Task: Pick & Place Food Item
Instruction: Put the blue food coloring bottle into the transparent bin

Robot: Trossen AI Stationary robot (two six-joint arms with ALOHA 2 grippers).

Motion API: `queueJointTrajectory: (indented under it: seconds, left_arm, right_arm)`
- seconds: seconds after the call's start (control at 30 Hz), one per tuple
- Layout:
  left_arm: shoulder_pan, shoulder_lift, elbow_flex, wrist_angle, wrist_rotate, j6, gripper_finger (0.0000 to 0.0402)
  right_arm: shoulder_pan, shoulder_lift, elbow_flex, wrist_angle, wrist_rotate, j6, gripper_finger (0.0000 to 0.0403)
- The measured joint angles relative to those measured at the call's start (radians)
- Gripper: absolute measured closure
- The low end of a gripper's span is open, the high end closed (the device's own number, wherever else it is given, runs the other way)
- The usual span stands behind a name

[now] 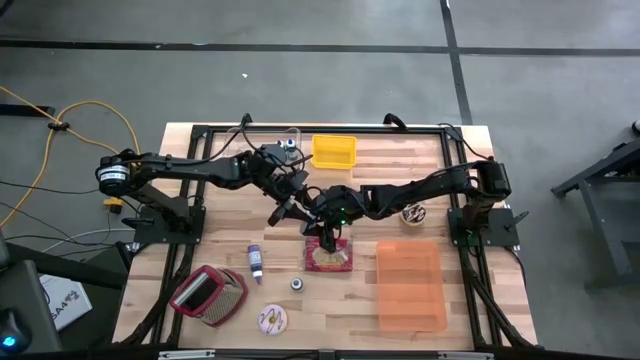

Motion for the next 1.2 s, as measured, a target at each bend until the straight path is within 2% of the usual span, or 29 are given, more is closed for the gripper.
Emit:
queueJointTrajectory:
  seconds: [0.4, 0.83, 1.2]
  left_arm:
    - [0.0, -0.001, 0.0, 0.0, 0.001, -0.004, 0.029]
    - [0.0, -0.001, 0.0, 0.001, 0.002, -0.027, 0.029]
    - [0.0, -0.001, 0.0, 0.0, 0.008, -0.033, 0.029]
  right_arm:
    - [0.0, -0.002, 0.0, 0.0, 0.0, 0.001, 0.027]
    - [0.0, -0.002, 0.0, 0.0, -0.009, 0.002, 0.027]
    - [0.0, -0.002, 0.0, 0.001, -0.008, 0.001, 0.0237]
